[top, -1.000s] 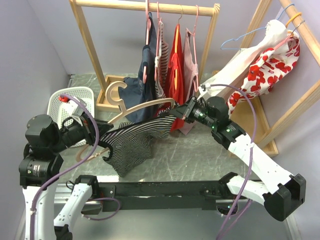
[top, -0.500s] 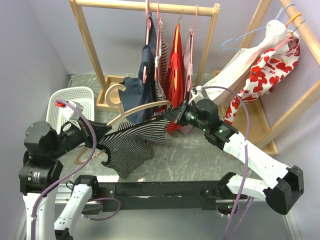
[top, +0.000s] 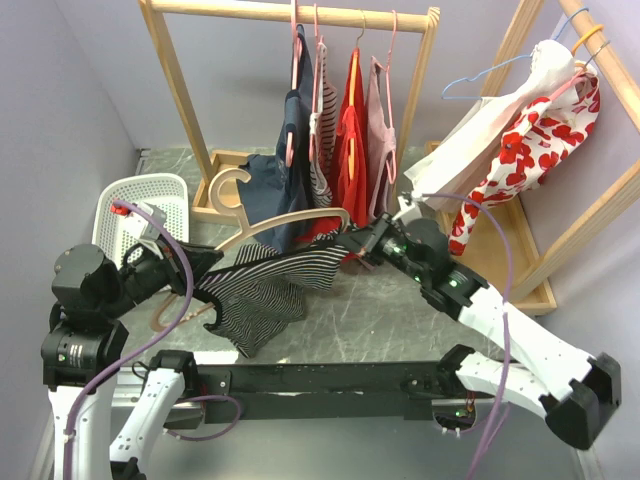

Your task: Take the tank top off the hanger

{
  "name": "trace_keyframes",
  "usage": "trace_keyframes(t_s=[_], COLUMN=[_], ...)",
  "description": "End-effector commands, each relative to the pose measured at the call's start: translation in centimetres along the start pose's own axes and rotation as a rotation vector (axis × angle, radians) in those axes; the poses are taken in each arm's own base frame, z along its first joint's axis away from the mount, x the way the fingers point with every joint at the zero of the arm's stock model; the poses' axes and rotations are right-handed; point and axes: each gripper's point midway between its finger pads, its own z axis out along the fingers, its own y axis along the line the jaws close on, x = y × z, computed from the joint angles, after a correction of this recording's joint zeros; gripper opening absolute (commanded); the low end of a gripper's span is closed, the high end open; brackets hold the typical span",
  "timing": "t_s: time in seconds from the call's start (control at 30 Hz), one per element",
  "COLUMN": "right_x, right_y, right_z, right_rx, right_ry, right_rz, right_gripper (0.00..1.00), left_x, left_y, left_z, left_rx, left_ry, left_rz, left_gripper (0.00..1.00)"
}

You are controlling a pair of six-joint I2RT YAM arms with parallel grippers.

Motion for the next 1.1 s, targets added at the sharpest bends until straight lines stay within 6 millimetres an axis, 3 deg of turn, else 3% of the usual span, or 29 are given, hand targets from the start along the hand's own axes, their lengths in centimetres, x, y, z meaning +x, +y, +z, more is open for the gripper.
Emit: trace_keyframes(t_s=[0.0, 0.13, 0.2, 0.37, 0.4, 0.47, 0.5, 0.57, 0.73, 0.83, 1.07], right_x=[0.3, 0.5, 1.9, 2.8, 3.2, 3.2, 3.8, 3.8, 3.3, 4.3, 7.0], right_y=[-6.6, -7.3, -7.0, -6.5, -7.4, -6.7, -7.3, -6.6, -7.3, -7.1, -11.0], right_z=[-1.5, -1.0, -0.5, 0.8, 1.2, 1.7, 2.1, 2.3, 2.7, 2.7, 3.1], right_rx=[0.191, 0.141, 0.114, 0.097, 0.136, 0.119, 0.146, 0.115, 0.168, 0.212, 0.459], right_ry=[-0.059, -0.009, 0.080, 0.163, 0.190, 0.224, 0.255, 0.270, 0.254, 0.310, 0.448], right_rz=[0.146, 0.257, 0.292, 0.270, 0.255, 0.229, 0.226, 0.203, 0.072, -0.125, -0.462], right_gripper=[0.00, 0.00, 0.00, 0.00, 0.00, 0.00, 0.00, 0.00, 0.00, 0.04, 0.08], left_x=[-11.5, -11.9, -11.9, -11.7, -11.5, -11.4, -11.3, -11.0, -10.6, -10.4, -9.6], left_y=[-1.5, -1.8, -2.2, -3.0, -3.4, -3.6, -3.7, -3.4, -2.9, -2.9, -1.9], left_z=[-3.4, -3.6, -3.6, -3.2, -3.1, -2.8, -2.8, -2.4, -1.7, -1.6, -0.8], left_rx=[-0.113, -0.099, -0.082, -0.018, 0.011, 0.032, 0.044, 0.046, 0.050, 0.047, 0.030], left_ry=[-0.427, -0.467, -0.469, -0.468, -0.463, -0.472, -0.473, -0.457, -0.425, -0.413, -0.348], left_rz=[0.264, 0.264, 0.268, 0.268, 0.262, 0.259, 0.253, 0.246, 0.237, 0.242, 0.247], left_gripper=[0.01, 0.01, 0.01, 0.01, 0.01, 0.01, 0.01, 0.01, 0.01, 0.01, 0.01])
